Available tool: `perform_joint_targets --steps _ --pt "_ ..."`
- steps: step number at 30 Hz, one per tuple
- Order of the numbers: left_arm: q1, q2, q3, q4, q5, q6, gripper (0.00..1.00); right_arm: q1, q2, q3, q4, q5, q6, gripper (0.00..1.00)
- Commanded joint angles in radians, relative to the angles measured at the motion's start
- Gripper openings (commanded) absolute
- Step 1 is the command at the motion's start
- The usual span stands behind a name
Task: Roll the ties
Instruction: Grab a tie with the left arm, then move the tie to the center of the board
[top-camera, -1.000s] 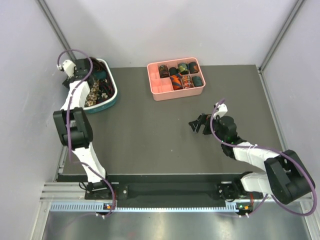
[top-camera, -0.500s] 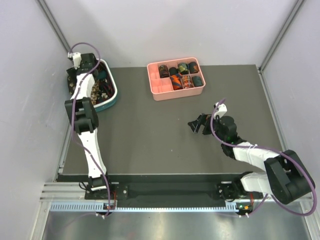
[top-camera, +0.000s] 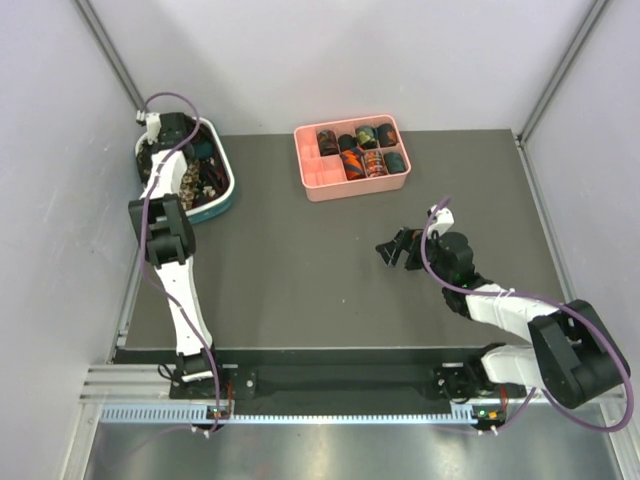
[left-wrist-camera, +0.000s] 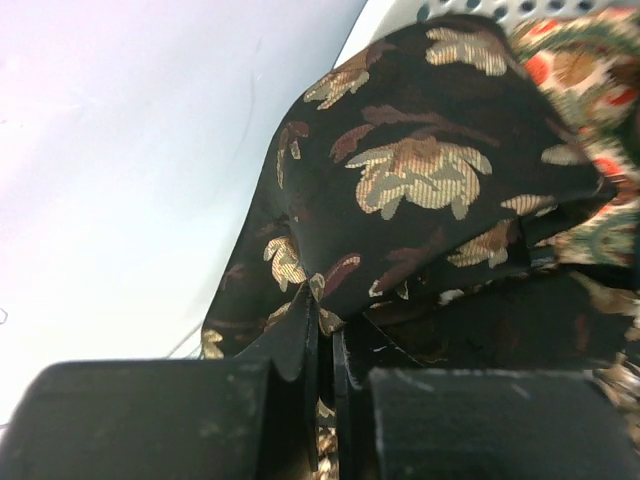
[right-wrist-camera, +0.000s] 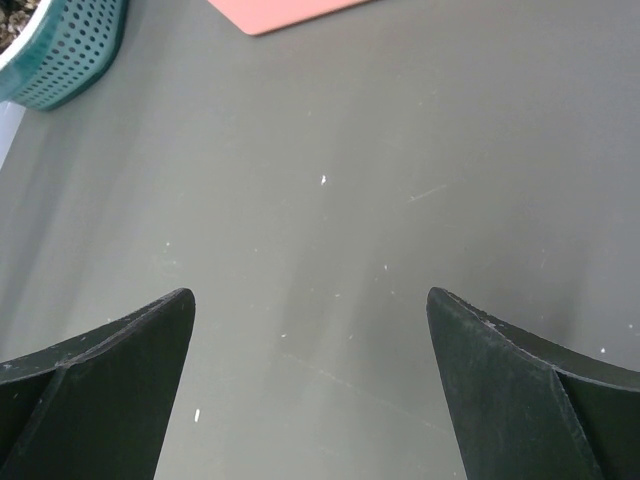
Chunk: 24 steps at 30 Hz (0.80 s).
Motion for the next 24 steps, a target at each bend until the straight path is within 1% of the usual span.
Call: perform_joint_targets --steps 1,2,3,4,6,9,11,12,13,14,15,16,18,20,21,22,23,24 --pt "0.016 -0.141 -0.018 0.012 0.093 -0.073 0.00 -0.015 -0.014 0.035 -0.003 0.006 -0.002 1.00" --pt "0.013 -0.155 -0.032 -0.007 0.116 -0.108 0.00 -0.015 -0.019 0.041 -0.014 0.009 -0.015 1.00" --pt "-0.002 -0.175 -0.067 0.037 0.151 -0.127 0.00 -0.013 -0.024 0.041 -0.019 0.023 -0.017 1.00" --pt "-0.013 -0.225 -0.154 0.071 0.186 -0.125 0.00 -0.015 -0.022 0.039 -0.019 0.026 -0.014 1.00" --pt "-0.041 -0.270 -0.216 0.128 0.192 -0.148 0.00 -0.016 -0.022 0.042 -0.017 0.023 -0.017 1.00" --pt "-0.073 -0.366 -0.283 0.125 0.264 -0.208 0.00 -0.016 -0.021 0.047 -0.024 0.025 -0.020 1.00" --pt "-0.095 -0.432 -0.372 0.142 0.301 -0.240 0.00 -0.015 -0.024 0.048 -0.027 0.022 -0.022 1.00" --pt "-0.119 -0.521 -0.426 0.186 0.318 -0.248 0.00 -0.018 -0.025 0.048 -0.028 0.023 -0.026 1.00" --pt "-0.137 -0.569 -0.539 0.235 0.324 -0.250 0.00 -0.016 -0.027 0.048 -0.027 0.023 -0.026 1.00" --pt "-0.153 -0.615 -0.591 0.319 0.324 -0.254 0.00 -0.018 -0.028 0.048 -0.025 0.025 -0.028 1.00" --pt "-0.185 -0.664 -0.644 0.356 0.332 -0.262 0.00 -0.018 -0.025 0.047 -0.025 0.026 -0.028 1.00" --pt "-0.187 -0.748 -0.715 0.385 0.341 -0.265 0.00 -0.018 -0.025 0.047 -0.025 0.025 -0.026 1.00" --pt "-0.275 -0.855 -0.753 0.403 0.357 -0.270 0.00 -0.018 -0.024 0.048 -0.024 0.025 -0.028 1.00" --pt "-0.332 -0.917 -0.784 0.380 0.381 -0.260 0.00 -0.018 -0.022 0.047 -0.021 0.023 -0.028 1.00" --pt "-0.398 -0.974 -0.793 0.371 0.396 -0.265 0.00 -0.016 -0.021 0.047 -0.021 0.023 -0.028 1.00" --pt "-0.432 -1.000 -0.825 0.367 0.409 -0.265 0.00 -0.018 -0.022 0.047 -0.022 0.022 -0.029 1.00" --pt "-0.461 -1.028 -0.843 0.363 0.422 -0.273 0.00 -0.016 -0.021 0.047 -0.018 0.023 -0.028 1.00" --pt "-0.510 -1.081 -0.868 0.358 0.458 -0.312 0.00 -0.018 -0.019 0.048 -0.017 0.023 -0.029 1.00"
